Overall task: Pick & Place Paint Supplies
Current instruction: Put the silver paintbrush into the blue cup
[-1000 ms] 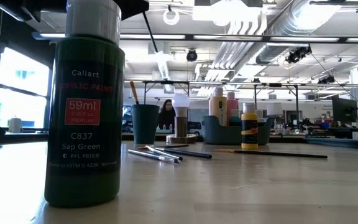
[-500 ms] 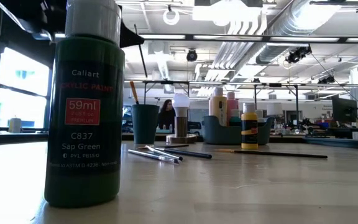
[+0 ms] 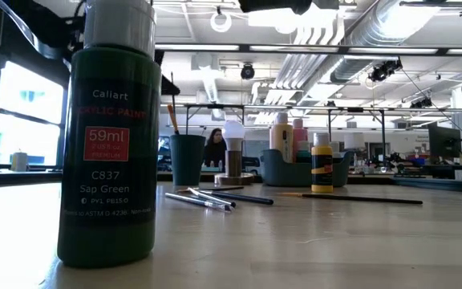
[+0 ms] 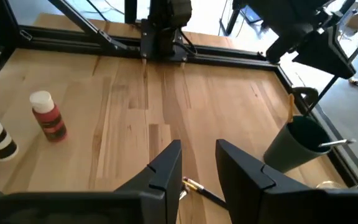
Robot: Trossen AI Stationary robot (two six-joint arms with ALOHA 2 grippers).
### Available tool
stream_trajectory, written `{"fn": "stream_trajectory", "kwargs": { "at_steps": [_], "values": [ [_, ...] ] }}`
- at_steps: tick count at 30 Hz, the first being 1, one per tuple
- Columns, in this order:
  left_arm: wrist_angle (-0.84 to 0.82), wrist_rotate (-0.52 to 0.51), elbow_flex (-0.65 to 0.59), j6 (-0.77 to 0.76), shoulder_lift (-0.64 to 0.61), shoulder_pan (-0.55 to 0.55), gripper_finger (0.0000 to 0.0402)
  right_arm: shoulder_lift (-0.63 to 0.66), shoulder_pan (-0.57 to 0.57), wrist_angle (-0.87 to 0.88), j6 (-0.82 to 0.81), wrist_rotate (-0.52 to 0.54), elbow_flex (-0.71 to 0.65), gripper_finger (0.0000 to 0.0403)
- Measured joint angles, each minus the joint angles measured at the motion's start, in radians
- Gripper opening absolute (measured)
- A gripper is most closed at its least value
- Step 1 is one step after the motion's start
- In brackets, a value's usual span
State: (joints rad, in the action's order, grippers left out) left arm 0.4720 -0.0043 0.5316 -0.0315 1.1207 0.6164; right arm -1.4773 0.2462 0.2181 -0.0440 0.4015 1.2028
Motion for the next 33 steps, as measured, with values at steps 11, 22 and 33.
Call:
{"fn": "stream_trajectory", "kwargs": {
  "at_steps": [11, 22, 33],
  "values": [
    [0.172, 0.069, 0.000, -0.056, 0.231, 0.005, 0.0015, 0.000, 0.000, -0.020, -0.016, 0.000, -0.009, 0.0092],
    [0.216, 0.050, 0.000, -0.064, 0.326, 0.006, 0.0015, 0.000, 0.000, -0.021, -0.016, 0.000, -0.009, 0.0092],
    [0.207, 0.014, 0.000, -0.077, 0.331, 0.006, 0.0024, 0.000, 0.000, -0.020, -0.016, -0.009, -0.009, 0.0092]
  ]
}}
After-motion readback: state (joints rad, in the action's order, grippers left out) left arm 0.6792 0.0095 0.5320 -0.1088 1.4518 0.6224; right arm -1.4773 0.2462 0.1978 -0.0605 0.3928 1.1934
